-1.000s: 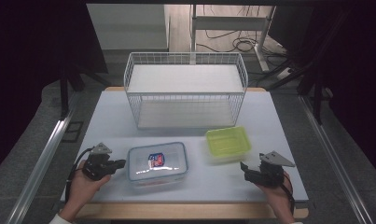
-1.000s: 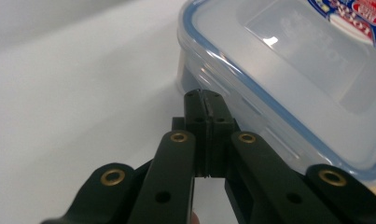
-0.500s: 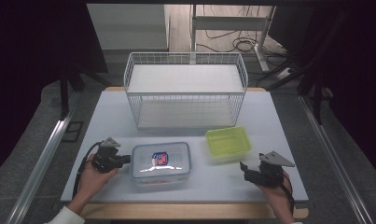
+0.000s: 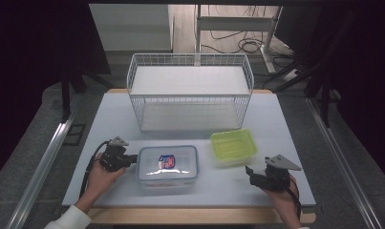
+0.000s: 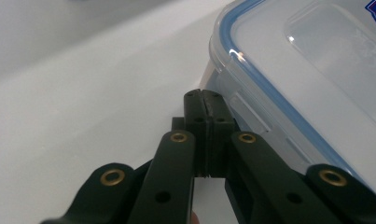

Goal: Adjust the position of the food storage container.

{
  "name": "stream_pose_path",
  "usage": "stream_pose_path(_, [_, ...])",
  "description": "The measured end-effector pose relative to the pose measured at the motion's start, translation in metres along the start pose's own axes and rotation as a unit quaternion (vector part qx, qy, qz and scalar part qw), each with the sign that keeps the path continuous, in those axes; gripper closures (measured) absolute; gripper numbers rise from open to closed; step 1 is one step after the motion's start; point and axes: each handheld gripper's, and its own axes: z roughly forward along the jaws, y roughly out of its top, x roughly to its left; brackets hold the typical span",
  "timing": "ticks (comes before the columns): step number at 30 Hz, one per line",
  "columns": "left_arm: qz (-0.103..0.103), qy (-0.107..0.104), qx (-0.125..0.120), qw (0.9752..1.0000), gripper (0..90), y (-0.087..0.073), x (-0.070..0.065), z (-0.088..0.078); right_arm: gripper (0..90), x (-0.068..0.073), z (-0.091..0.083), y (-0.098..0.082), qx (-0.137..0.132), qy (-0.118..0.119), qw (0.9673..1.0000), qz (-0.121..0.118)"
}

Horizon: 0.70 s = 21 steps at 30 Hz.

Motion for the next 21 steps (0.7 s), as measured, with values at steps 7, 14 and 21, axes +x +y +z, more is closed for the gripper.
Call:
stream_pose_path(7, [-0.019, -0.006, -0.033, 0.9993, 88.8, -0.011, 0.008, -0.021, 16.9, 0.003, -0.002, 0.001, -0.007, 0.011, 0.9999, -0.004])
stream_pose_path(14, [-0.045, -0.021, -0.085, 0.9952, 44.6, -0.021, -0.002, -0.039, 15.3, 0.017, -0.002, 0.007, -0.028, 0.053, 0.9981, -0.009])
stream_pose_path(21, [-0.061, -0.053, -0.086, 0.9929, 15.4, -0.022, -0.010, -0.045, 16.7, 0.033, -0.001, 0.018, -0.018, 0.100, 0.9948, -0.007])
